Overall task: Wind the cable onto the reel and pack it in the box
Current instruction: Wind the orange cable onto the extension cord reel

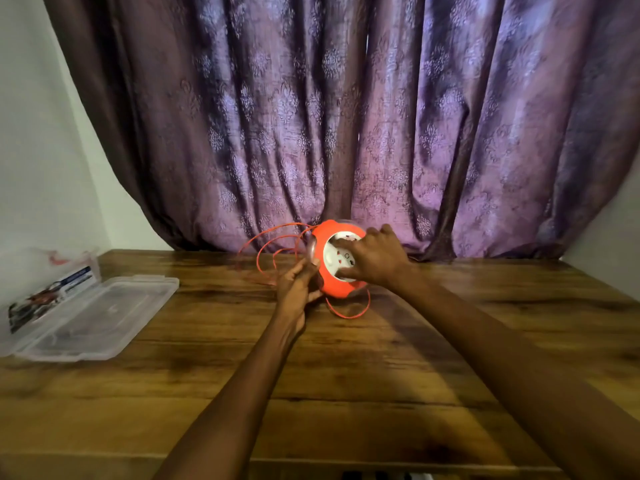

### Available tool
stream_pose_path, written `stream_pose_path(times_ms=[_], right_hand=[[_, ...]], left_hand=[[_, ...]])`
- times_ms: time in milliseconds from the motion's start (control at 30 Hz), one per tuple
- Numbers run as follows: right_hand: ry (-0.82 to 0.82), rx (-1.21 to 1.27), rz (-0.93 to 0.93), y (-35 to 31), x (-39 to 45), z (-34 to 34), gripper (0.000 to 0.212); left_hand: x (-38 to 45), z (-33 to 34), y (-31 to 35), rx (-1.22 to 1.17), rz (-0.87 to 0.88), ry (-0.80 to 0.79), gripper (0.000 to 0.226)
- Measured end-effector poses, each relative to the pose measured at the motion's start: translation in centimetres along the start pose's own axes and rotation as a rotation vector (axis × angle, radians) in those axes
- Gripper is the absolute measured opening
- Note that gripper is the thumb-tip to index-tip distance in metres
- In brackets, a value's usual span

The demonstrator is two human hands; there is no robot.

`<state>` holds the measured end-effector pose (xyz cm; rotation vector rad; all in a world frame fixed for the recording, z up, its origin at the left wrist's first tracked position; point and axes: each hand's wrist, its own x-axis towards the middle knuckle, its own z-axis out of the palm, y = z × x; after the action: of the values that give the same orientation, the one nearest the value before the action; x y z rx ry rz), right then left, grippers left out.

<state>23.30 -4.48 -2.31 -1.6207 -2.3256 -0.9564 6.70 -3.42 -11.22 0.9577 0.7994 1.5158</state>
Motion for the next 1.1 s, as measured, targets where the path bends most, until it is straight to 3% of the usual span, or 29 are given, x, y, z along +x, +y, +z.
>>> stream_pose_path(times_ms=[100,333,400,500,600,733,900,1000,1100], right_hand=[[-0.042,0.254,0.253,-0.5,0.4,-0.1,0.078],[-0.049,0.467,0.491,-1.9,0.7,0.7,0.076],[-0.057,0.805,0.662,-2.2,0.9,0.7,0.072],[-0.021,1.596,0.913,-3.1,1.0,0.4,0.046],[-0.006,1.805,1.010,-4.4,0.9,0.7,0.038],[-0.042,1.823,0.950,-5.2,1.0,0.9,0.024],[-0.050,1.630,0.752,-4.4,0.8,0.9,0.014],[0.036,1.031,0.615,-3.0,0.2,0.9,0.016],[0.231,0.508,0.146,-1.2,-0.1,0.9,0.021]], left_hand=[[-0.1,0.3,-0.4,-0.023,0.015,0.003,0.028],[0.3,0.2,-0.7,0.001,0.092,-0.011,0.025],[0.2,0.4,-0.7,0.032,0.150,-0.002,0.027],[0.1,0.6,-0.8,0.086,0.221,0.022,0.031],[0.0,0.7,-0.9,0.064,0.229,0.031,0.030],[0.0,0.2,-1.0,-0.040,0.168,0.038,0.015],[0.5,-0.4,-0.3,-0.062,0.154,0.081,0.009],[0.9,-1.0,0.4,-0.049,0.142,0.131,0.010],[1.4,-1.7,1.4,0.009,0.130,0.170,0.020]])
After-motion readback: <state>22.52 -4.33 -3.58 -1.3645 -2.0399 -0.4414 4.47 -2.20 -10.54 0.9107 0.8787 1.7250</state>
